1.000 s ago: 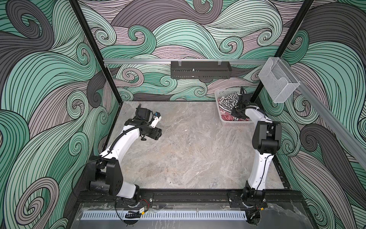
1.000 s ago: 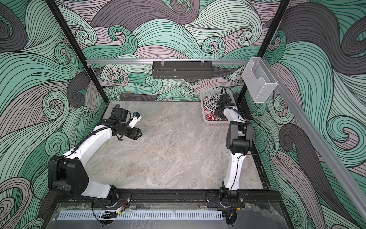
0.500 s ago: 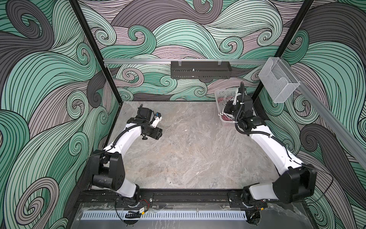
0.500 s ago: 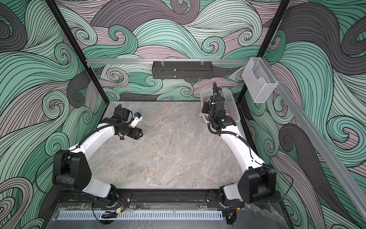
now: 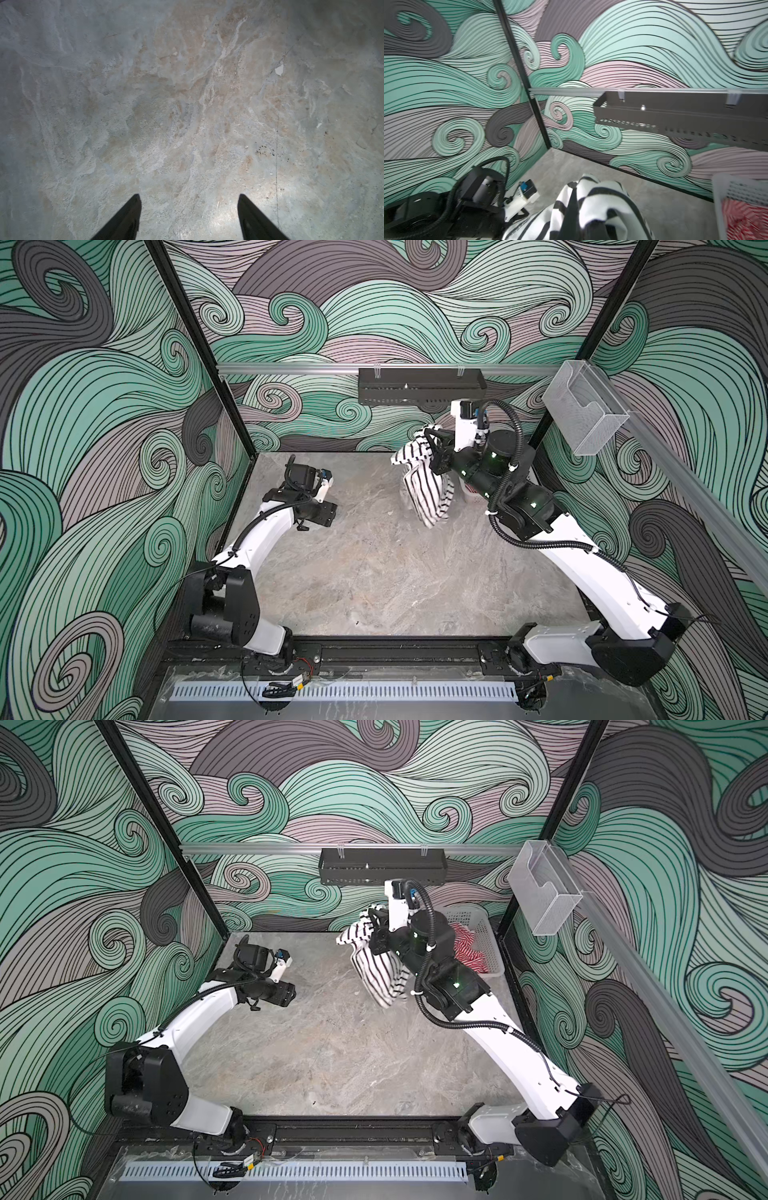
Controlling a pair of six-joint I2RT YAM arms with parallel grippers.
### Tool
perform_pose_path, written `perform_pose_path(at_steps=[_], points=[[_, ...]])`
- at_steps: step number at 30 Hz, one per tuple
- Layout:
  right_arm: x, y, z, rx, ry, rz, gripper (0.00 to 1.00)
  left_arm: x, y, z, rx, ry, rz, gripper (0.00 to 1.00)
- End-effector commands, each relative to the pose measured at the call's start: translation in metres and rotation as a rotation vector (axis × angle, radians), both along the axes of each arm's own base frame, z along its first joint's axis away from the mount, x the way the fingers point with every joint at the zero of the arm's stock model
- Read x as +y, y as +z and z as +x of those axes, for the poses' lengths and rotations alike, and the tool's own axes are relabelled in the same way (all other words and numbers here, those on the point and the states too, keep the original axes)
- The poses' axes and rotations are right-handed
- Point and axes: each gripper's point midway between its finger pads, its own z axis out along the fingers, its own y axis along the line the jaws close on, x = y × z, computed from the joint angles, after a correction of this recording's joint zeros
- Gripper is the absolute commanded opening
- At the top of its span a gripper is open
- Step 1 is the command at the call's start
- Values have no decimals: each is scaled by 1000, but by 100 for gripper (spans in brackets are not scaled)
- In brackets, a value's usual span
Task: Fold and stack tank tops
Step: Place the tank top at the center of the table.
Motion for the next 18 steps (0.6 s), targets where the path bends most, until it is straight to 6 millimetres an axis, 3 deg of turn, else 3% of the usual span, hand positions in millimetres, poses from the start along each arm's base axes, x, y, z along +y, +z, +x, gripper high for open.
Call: perform_pose_path(at_steps=[1, 4, 8, 10, 13, 16, 18], points=[[48, -3, -3, 11, 182, 8, 0, 22, 25, 4, -104, 87, 7, 78], [80, -41, 18, 152, 233, -47, 0, 34, 26, 3, -108, 116, 10, 78], [115, -130, 40, 407, 271, -144, 0, 45, 22, -3, -94, 146, 41, 78], [118, -175, 50, 518, 229, -191, 0, 47, 18, -5, -93, 145, 47, 78], [105, -234, 61, 642, 112, -308, 0, 40, 11, -9, -78, 101, 34, 78], [100, -271, 57, 728, 97, -395, 0, 19, 1, -17, -32, -26, -25, 78], [108, -284, 47, 757, 141, -422, 0, 8, -6, -20, -3, -65, -62, 78]])
